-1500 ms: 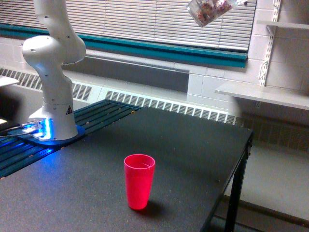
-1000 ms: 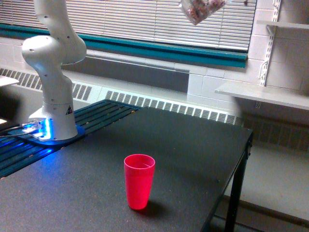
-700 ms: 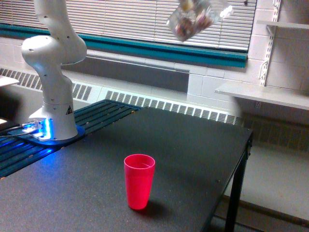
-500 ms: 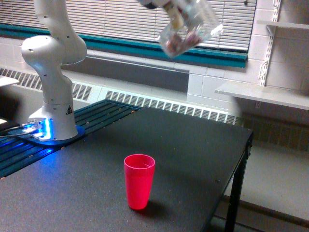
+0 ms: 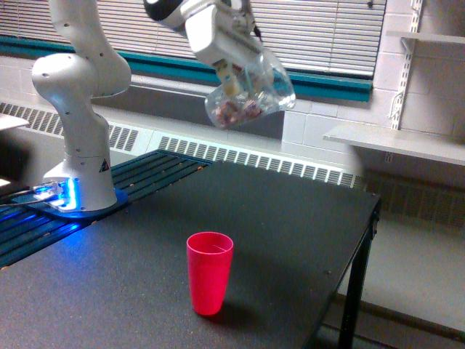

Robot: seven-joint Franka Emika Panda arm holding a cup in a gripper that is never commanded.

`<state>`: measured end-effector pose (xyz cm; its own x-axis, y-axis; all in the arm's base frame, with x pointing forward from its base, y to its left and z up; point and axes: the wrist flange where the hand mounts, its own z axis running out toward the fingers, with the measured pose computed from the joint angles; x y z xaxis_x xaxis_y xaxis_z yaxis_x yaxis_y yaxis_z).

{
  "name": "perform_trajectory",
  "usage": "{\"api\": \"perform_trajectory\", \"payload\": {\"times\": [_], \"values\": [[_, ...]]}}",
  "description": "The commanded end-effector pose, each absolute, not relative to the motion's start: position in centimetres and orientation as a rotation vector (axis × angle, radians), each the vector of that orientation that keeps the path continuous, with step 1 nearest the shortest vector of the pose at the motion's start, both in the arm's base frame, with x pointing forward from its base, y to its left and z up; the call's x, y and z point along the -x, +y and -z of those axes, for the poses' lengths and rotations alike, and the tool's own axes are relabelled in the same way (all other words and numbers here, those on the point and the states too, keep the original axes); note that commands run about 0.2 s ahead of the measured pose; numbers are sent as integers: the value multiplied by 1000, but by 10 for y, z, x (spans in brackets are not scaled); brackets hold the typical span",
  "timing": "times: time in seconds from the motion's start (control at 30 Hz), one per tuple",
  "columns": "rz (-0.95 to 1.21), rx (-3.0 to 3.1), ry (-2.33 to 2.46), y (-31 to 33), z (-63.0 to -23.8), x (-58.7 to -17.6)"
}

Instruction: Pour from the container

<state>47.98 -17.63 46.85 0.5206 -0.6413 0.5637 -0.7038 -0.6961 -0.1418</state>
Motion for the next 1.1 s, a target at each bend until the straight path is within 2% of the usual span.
{"api": "perform_trajectory", "payload": {"times": [0.03, 0.6, 1.0, 1.1], "values": [[-908, -2646, -1218, -174, -450, -464], [-783, -2655, -1294, -174, -394, -429], [-750, -2650, -1354, -200, -356, -403], [-728, -2657, -1359, -187, -348, -405]]}}
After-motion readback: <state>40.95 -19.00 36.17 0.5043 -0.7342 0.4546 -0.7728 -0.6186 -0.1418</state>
